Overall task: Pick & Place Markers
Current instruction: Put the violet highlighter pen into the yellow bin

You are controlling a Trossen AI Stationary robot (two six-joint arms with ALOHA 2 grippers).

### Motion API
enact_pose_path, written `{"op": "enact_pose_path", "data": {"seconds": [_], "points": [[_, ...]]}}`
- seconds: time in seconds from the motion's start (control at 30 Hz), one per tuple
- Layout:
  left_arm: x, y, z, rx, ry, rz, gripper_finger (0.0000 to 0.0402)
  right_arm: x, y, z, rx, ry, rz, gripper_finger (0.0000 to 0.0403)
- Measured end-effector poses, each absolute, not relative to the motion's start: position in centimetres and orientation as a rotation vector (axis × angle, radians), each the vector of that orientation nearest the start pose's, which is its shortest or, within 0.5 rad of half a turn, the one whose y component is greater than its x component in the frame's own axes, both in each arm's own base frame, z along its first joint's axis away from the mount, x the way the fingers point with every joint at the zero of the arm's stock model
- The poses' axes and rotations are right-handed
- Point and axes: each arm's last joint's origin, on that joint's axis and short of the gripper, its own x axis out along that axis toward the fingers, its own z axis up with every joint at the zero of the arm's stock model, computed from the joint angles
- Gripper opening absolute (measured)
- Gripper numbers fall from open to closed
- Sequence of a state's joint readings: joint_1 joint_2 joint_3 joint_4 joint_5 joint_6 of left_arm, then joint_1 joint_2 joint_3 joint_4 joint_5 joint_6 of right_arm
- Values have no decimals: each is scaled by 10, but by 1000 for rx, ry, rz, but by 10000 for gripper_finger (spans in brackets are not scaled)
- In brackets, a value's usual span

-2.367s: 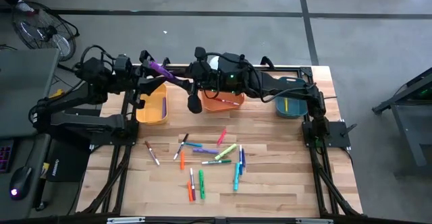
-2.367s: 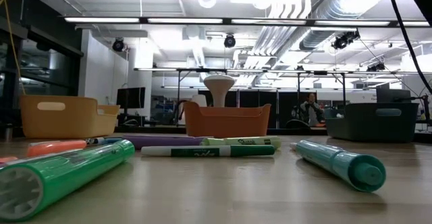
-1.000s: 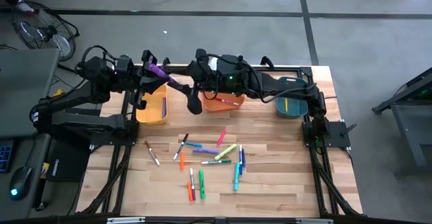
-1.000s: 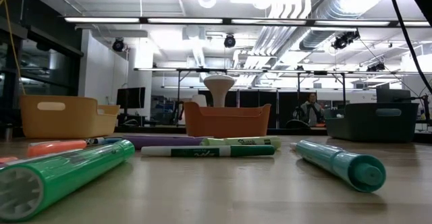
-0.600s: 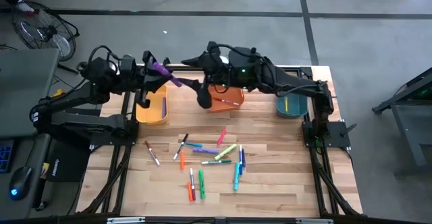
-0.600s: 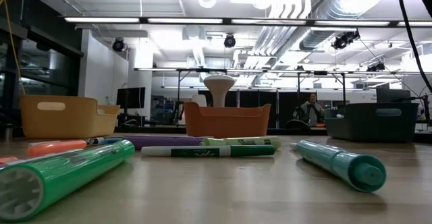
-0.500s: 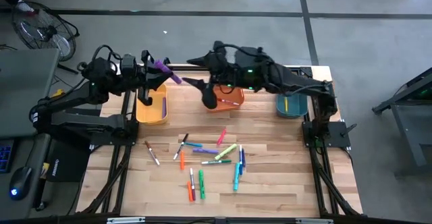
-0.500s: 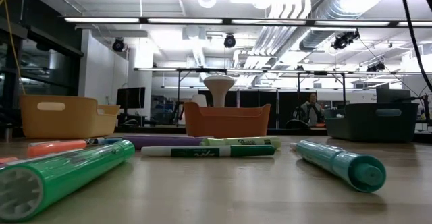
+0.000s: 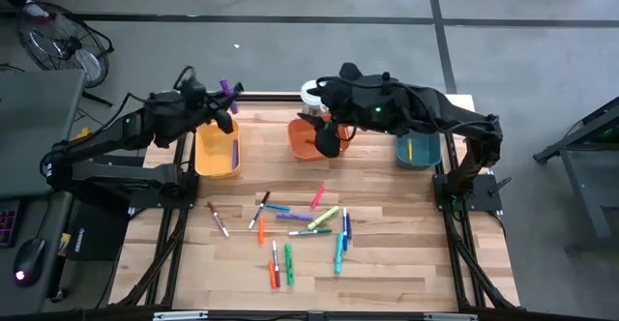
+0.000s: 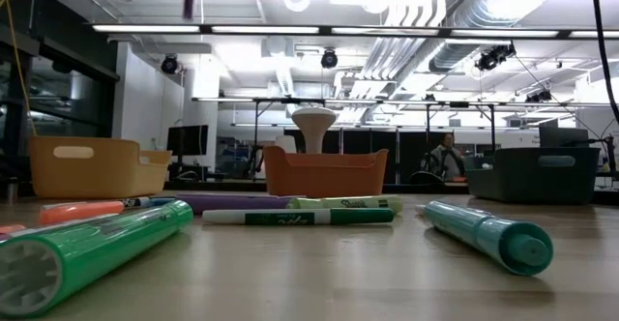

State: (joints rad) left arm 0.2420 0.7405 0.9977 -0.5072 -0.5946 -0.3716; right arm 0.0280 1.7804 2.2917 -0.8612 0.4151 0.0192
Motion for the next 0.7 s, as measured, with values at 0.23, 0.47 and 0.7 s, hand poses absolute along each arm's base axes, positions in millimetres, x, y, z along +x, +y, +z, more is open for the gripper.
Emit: {"op": "enact_pose_path", "data": {"seconds": [0.23, 0.47, 0.7], "points": [[124, 49, 352, -512, 242, 1040, 58, 348, -2, 497, -58, 375, -394, 252], [110, 46, 330, -674, 398, 1195, 58, 349, -2, 497, -60, 378, -393, 252], [110, 45, 310, -752, 454, 1245, 58, 349, -2, 496, -60, 379, -386, 252]]}}
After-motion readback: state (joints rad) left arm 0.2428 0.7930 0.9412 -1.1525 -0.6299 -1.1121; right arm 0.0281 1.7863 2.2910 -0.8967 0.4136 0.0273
